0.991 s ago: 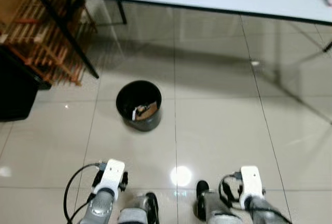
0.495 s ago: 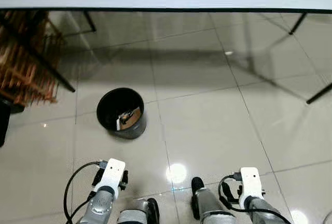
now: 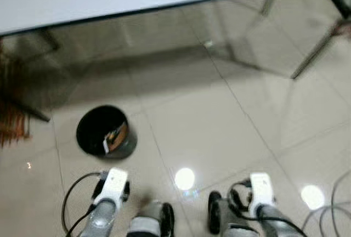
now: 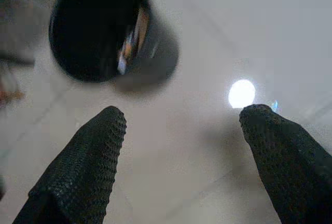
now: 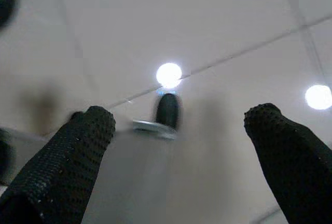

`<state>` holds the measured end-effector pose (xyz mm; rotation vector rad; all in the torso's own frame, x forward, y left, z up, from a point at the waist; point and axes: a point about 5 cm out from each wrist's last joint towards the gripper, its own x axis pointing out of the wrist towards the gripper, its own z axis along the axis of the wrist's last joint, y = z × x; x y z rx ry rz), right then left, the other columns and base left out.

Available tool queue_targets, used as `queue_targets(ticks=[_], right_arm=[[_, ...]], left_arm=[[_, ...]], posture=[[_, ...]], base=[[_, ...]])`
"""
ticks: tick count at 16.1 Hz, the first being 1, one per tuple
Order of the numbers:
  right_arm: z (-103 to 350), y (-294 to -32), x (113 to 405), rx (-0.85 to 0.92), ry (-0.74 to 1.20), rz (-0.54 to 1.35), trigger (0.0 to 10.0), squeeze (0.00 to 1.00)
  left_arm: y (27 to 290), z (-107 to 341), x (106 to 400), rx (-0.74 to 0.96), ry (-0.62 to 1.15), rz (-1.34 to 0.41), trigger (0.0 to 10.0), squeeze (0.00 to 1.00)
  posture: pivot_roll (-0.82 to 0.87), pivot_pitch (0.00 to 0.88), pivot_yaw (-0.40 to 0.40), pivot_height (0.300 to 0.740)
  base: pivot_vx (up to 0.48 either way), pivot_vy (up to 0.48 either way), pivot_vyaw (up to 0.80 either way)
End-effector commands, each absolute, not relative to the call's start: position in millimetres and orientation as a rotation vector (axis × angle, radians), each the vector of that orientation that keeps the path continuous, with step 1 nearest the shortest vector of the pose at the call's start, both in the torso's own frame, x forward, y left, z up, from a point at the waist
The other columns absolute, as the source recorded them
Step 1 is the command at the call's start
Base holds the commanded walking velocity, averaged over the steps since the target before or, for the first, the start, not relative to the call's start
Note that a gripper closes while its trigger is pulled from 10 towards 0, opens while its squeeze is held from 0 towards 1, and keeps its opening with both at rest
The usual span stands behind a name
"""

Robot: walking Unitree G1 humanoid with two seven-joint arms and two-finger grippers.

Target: Picking trash to rubbish bin

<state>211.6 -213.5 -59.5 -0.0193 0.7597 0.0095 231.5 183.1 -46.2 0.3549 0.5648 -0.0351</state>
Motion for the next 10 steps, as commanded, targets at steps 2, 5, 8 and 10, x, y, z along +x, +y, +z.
queue_targets(ticks=[2,5,8,10], right_arm=[[-68.1,-211.8,197.8,0.001,0.806,0.003,10.0,0.00],[-67.5,-211.3,198.9,0.002,0.799,0.001,10.0,0.00],[-61.8,-212.5,207.3,-0.003,0.757,-0.006,10.0,0.00],[-54.3,-215.6,217.3,0.002,0.705,-0.031,10.0,0.00]], left_arm=[[186.9,-57.6,214.6,0.355,0.631,-0.028,10.0,0.00],[181.7,-54.9,219.5,0.316,0.614,-0.057,10.0,0.00],[175.0,-40.5,239.0,0.280,0.523,-0.062,10.0,0.00],[174.4,-28.2,252.3,0.278,0.447,-0.051,10.0,0.00]], posture=[[0.04,0.310,0.100,0.740],[0.05,0.306,0.102,0.740],[0.05,0.301,0.104,0.740],[0.04,0.295,0.108,0.740]], base=[[0.000,0.000,-0.21],[0.000,0.000,0.00],[0.000,0.000,0.00],[0.000,0.000,0.00]])
